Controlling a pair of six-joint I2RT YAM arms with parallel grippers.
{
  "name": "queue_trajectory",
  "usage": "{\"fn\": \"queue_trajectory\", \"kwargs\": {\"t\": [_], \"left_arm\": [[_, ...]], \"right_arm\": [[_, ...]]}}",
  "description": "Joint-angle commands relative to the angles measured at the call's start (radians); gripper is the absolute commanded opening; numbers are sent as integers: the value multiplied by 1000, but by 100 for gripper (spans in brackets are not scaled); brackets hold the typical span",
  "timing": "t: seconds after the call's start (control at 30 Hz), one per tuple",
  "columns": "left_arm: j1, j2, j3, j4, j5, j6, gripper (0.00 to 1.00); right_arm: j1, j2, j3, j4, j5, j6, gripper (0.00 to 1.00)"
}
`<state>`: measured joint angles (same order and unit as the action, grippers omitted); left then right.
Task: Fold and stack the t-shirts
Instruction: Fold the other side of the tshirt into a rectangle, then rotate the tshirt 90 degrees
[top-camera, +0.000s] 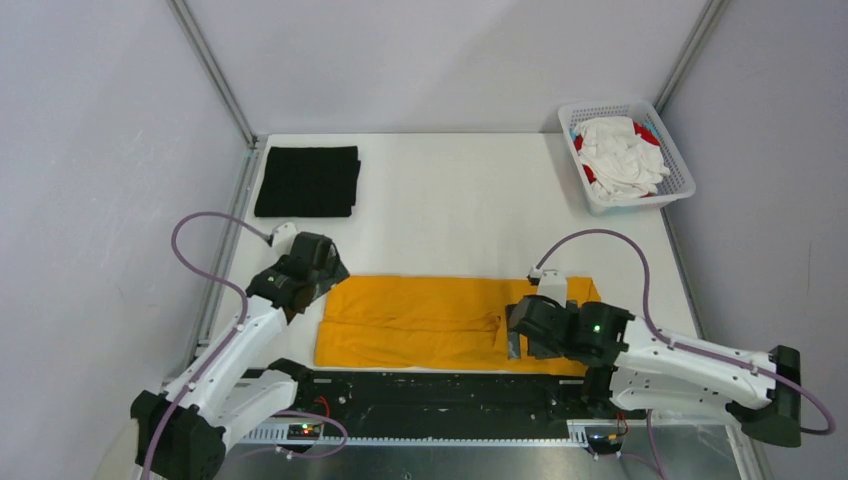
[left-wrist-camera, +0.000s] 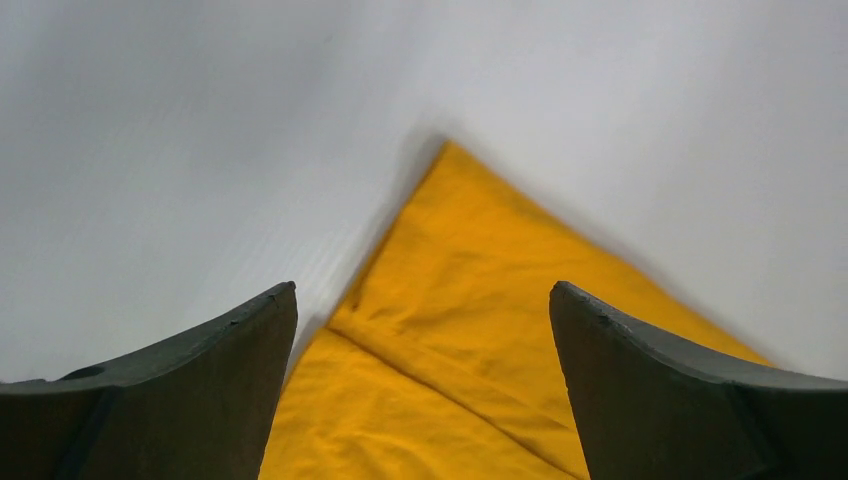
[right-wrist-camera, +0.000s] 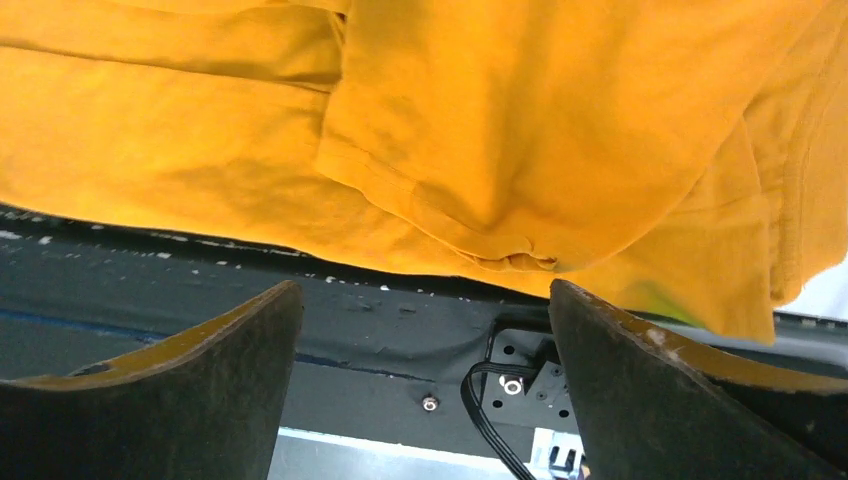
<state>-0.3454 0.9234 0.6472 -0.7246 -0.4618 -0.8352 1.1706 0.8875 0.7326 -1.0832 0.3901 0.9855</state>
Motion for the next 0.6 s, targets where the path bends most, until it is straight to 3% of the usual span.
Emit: {"fn": "queue_trajectory", "kwargs": {"t": [0.0, 0.13, 0.23, 0.4, 0.57], "left_arm": [[-66, 23, 110, 3, -4, 24, 100], [-148, 142, 183, 19, 5, 25, 100], [-185, 216, 187, 70, 46, 19, 100], [-199, 332, 115, 196, 230, 30, 100], [-201, 402, 52, 231, 222, 23, 100]], "right_arm": [[-12, -84, 25, 55, 6, -52, 99], [-77, -114, 36, 232, -50, -169, 99], [-196, -63, 35, 310, -82, -212, 99], [-383, 89, 2, 314, -168, -216, 99], [-442, 164, -74, 268, -238, -134, 99]]}}
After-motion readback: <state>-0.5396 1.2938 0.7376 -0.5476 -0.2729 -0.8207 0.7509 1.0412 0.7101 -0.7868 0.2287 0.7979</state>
